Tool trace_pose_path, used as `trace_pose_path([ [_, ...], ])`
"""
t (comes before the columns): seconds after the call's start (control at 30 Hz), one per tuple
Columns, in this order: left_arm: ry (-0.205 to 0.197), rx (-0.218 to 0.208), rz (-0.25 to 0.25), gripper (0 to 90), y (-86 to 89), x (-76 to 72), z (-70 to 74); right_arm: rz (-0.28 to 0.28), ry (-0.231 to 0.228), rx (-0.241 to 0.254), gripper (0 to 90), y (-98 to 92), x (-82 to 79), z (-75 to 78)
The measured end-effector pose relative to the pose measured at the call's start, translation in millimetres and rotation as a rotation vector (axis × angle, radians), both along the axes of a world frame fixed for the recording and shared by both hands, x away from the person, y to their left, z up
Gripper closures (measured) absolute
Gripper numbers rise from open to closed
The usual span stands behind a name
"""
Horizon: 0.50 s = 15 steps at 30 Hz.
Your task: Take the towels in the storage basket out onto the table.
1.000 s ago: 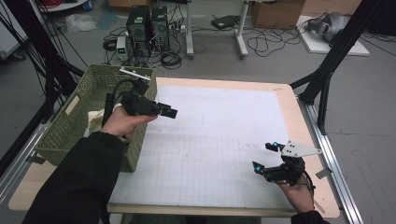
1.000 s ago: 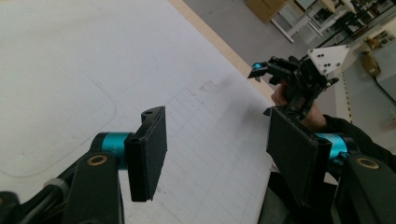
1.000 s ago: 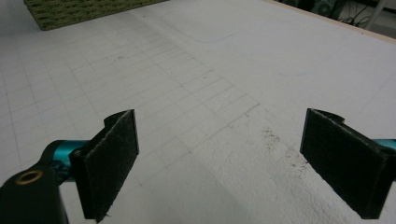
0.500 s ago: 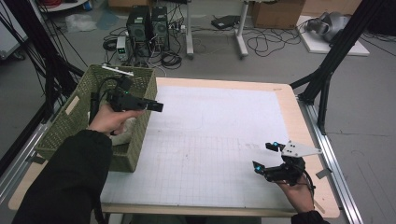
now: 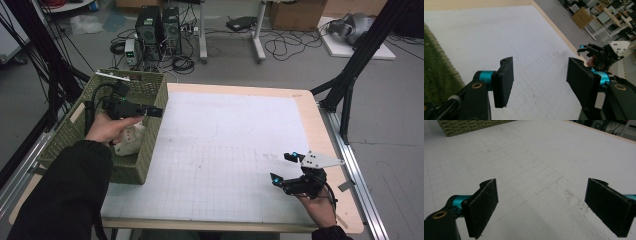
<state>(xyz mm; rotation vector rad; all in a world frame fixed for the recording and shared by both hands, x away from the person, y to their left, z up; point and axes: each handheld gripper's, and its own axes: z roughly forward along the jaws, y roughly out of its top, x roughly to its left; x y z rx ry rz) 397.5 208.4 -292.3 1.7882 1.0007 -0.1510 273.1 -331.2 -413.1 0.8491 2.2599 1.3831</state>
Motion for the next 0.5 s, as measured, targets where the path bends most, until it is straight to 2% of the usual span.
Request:
trace_pose_path([
  [0.3,-0.007,0.042,0.086,39.1,19.6,-0.2,-5.3,0.001,0.0,0.001,10.6,0.2,0.1,-0.1],
  [0.5,-0.008,0.043,0.123,39.3,32.4,-0.4,-7.7,-0.002,0.002,0.003,10.6,0.4,0.3,-0.3],
])
